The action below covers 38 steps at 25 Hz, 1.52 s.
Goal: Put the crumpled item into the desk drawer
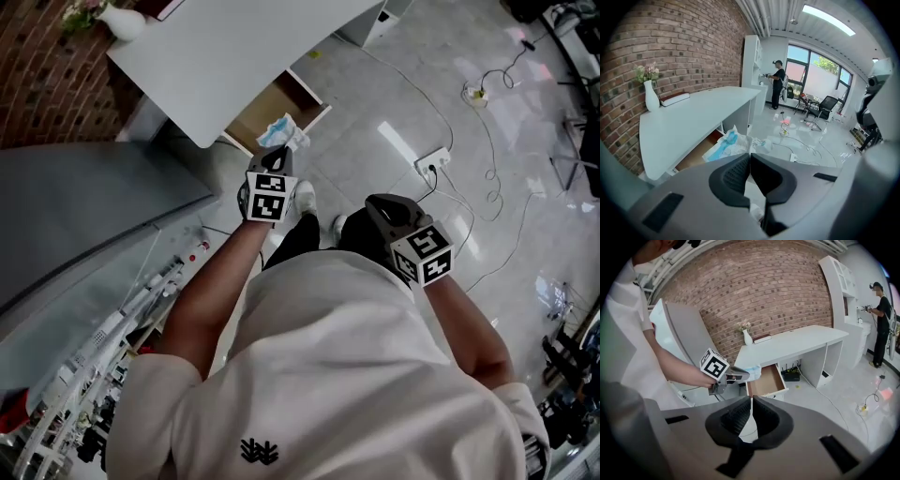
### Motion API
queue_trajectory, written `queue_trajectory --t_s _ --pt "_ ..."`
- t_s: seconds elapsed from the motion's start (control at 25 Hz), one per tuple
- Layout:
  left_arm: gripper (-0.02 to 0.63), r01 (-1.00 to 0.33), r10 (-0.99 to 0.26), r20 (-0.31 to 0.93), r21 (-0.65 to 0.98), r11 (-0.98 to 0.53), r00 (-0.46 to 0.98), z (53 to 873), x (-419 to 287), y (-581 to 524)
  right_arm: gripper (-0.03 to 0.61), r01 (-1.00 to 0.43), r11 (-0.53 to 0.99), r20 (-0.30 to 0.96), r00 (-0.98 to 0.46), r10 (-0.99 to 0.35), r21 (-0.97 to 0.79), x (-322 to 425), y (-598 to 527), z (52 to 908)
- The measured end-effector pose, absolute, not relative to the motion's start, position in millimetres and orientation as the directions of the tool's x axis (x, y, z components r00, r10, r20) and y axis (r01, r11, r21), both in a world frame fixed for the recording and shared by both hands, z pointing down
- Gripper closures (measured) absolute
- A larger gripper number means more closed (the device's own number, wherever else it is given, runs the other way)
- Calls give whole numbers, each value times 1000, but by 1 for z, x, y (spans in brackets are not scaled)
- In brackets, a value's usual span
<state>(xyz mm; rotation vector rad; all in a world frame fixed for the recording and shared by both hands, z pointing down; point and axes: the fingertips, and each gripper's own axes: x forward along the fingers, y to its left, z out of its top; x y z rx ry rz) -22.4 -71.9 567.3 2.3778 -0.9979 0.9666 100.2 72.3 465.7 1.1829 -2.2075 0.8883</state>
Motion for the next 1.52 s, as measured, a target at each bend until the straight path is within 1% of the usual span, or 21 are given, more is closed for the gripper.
queue_trajectory --t_s 0.16,0.36,0.48,0.6,0.84,0.96,1.08,1.36,1.52 --pt "588 -752 -441 764 85 -653 470 613 -12 -111 538 -855 393 683 -511 -522 -340 112 46 478" --pt "588 -782 -430 803 70 -619 412 656 5 -156 538 -821 424 692 -559 -457 -383 131 7 499" --pt "588 -805 -431 823 54 -591 371 679 18 -180 538 -796 458 690 -587 -423 -396 153 -22 511" --pt "588 -801 -433 834 18 -598 342 704 36 -207 538 -766 506 694 -611 -381 -397 180 -58 526" --pt "588 -834 -417 867 -4 -551 271 761 48 -235 538 -726 525 701 -647 -300 -445 221 -108 569" --pt "588 -841 -407 881 -19 -541 242 791 50 -244 538 -721 529 712 -646 -276 -449 240 -121 593" --pt "588 -822 -394 890 -40 -568 229 819 51 -250 538 -717 532 721 -644 -256 -451 250 -127 608" --pt "588 -819 -351 921 -67 -570 169 855 43 -262 538 -699 534 731 -651 -202 -475 252 -124 622" --pt "588 -824 -312 938 -54 -564 153 872 43 -264 538 -693 532 732 -656 -185 -487 254 -123 631"
